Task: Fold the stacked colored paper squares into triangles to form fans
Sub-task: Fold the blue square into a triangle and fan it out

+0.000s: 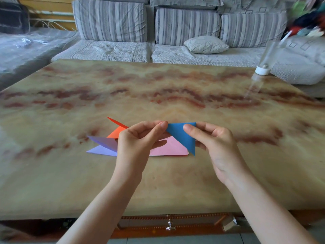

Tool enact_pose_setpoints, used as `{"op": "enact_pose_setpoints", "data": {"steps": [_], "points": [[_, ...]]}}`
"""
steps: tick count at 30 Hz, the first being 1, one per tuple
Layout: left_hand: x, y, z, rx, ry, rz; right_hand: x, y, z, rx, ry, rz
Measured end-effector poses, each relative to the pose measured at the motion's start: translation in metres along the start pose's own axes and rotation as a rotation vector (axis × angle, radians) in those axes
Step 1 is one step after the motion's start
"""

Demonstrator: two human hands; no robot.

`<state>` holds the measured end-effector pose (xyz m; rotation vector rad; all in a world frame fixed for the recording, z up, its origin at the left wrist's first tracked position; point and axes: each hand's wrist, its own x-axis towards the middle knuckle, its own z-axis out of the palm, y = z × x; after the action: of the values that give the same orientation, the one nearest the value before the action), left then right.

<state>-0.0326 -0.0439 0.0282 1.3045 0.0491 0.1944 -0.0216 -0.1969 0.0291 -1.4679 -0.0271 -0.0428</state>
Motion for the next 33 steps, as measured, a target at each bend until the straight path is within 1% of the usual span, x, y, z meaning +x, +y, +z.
{"op": "enact_pose_setpoints", "data": {"steps": [6, 11, 15, 18, 22, 25, 33], "points": [[0.0008, 0.0002, -0.0011, 0.003, 0.001, -0.02, -0.0005, -0.0026, -0.002, -0.049, 0.02, -0.016], [0.0041, 0.0015, -0.0056, 0.125, -0.044, -0.042, -0.0004, -0.0038, -0.0043, -0.119, 0.024, -0.031], [0.0054, 0.0037, -0.0081, 0.404, -0.143, 0.123, -0.0021, -0.0033, -0.0045, -0.22, 0.009, -0.051], [0.0038, -0.0004, -0.0048, 0.519, -0.129, 0.229, -0.0032, -0.0012, -0.0025, -0.233, -0.017, -0.046], [0.0025, -0.0024, -0.0017, 0.487, -0.077, 0.256, -0.0038, -0.0028, -0.0017, -0.159, -0.012, -0.039], [0.002, -0.0018, -0.0003, 0.427, -0.057, 0.237, -0.0023, -0.0045, -0.0027, -0.066, 0.019, -0.024], [-0.0014, -0.0016, 0.0013, 0.401, -0.066, 0.24, -0.004, -0.0067, -0.0021, -0.048, 0.046, -0.089]]}}
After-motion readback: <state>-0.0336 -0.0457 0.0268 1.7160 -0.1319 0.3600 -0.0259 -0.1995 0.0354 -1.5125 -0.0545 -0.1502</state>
